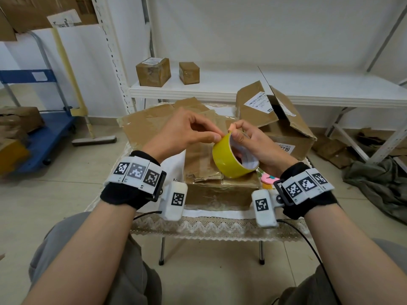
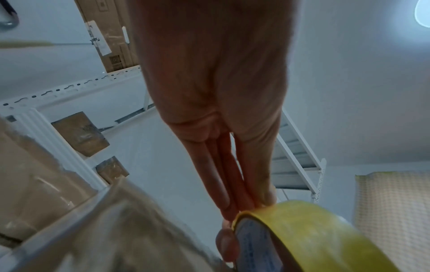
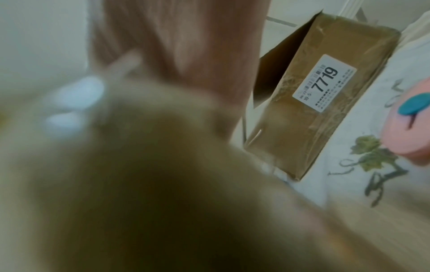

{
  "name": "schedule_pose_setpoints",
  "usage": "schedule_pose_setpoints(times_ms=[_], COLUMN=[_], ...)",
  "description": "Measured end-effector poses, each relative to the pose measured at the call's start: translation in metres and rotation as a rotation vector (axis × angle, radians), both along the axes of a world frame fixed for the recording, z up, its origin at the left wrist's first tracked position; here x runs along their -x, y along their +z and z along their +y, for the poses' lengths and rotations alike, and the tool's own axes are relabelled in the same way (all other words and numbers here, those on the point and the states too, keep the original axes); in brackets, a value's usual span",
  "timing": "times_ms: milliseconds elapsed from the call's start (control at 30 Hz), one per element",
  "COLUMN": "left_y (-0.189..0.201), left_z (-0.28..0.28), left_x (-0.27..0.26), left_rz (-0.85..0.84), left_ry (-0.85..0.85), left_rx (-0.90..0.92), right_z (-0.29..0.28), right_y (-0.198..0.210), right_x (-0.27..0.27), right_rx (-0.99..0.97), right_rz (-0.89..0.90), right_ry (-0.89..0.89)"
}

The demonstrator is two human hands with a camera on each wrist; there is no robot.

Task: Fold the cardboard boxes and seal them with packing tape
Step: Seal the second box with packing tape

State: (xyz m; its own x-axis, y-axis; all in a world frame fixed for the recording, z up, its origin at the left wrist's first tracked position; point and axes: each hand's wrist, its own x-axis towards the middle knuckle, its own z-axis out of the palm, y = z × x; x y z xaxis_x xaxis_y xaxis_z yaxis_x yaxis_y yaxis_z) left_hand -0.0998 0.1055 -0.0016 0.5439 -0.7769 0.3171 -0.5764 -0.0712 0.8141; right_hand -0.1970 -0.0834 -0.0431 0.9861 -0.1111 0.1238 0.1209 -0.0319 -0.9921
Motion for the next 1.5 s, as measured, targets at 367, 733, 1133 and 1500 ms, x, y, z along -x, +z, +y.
schedule_pose_setpoints(times_ms=[367,733,1133,1500], left_y=[0.007,0.001,0.002,0.001], left_z=[0.001,0.005,0.005,0.002], left_x=[0.009,0.006,-0.002,-0.002], left_rz=[-0.251,-0.039,0.09,0.219], left_ry=[0.027,-0.03,0.01,-0.014], left_rx=[-0.104,0.048,0.327,0.395], right_z=[0.002,0.002,0.0,-0.004], right_y=[0.001,-0.001,0.0,0.004], right_x=[0.001,-0.001,-0.006,-0.007], right_rx=[0.046,-0.012,-0.112,-0.335], right_rz=[0.002,-0.01,-0.002,0.095], right_ry=[0.029,-0.078,-0.261,-0.233])
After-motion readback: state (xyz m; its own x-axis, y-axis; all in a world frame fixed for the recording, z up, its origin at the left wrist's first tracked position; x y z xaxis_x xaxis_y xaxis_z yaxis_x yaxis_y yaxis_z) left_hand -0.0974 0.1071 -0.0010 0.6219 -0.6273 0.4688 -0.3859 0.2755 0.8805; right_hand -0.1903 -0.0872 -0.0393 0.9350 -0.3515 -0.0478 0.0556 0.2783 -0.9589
